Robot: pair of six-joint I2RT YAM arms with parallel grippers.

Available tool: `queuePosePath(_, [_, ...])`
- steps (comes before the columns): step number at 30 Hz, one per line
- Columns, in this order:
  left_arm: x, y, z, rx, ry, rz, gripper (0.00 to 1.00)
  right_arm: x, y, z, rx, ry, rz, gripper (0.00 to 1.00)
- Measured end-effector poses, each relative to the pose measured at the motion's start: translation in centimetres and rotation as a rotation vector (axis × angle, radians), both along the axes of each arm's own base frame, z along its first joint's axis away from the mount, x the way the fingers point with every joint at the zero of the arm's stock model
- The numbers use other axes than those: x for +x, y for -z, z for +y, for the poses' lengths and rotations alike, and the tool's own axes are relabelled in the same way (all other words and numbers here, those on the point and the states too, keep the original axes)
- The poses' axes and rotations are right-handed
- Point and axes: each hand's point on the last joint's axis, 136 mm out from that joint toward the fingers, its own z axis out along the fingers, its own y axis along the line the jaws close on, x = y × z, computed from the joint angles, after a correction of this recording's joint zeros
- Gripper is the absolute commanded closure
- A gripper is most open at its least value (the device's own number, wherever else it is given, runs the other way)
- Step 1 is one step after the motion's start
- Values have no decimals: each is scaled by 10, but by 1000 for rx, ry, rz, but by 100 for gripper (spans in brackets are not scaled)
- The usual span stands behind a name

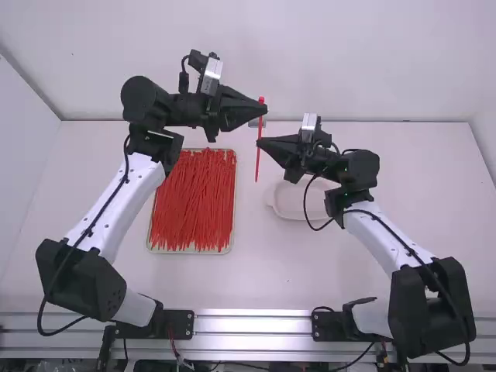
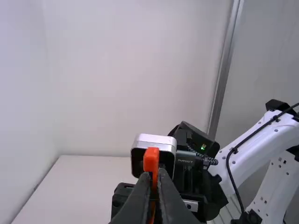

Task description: Fasten the cable tie

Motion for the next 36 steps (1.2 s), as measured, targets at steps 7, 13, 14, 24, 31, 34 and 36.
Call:
queuePosePath(7, [1, 1, 0, 2, 1, 18, 98, -2, 1, 0, -5, -8, -5, 100])
queuePosePath(13, [5, 5, 0, 10, -6, 71, 98, -3, 1, 1, -5, -20, 14, 0])
queuePosePath(14, [6, 7, 0, 13, -9, 84, 98, -3, 1, 0, -5, -20, 16, 0])
queuePosePath(24, [37, 14, 27, 5, -129, 214, 98, -10, 8, 6, -63, -32, -135, 0])
queuePosePath(31, [59, 18, 49, -17, -224, 306, 98, -24, 26, 11, -152, -94, -328, 0])
queuePosePath(34, [62, 19, 50, -23, -240, 327, 98, -30, 29, 10, -168, -118, -404, 0])
queuePosePath(36, [64, 20, 50, -24, -245, 342, 98, -32, 30, 10, -174, -130, -435, 0])
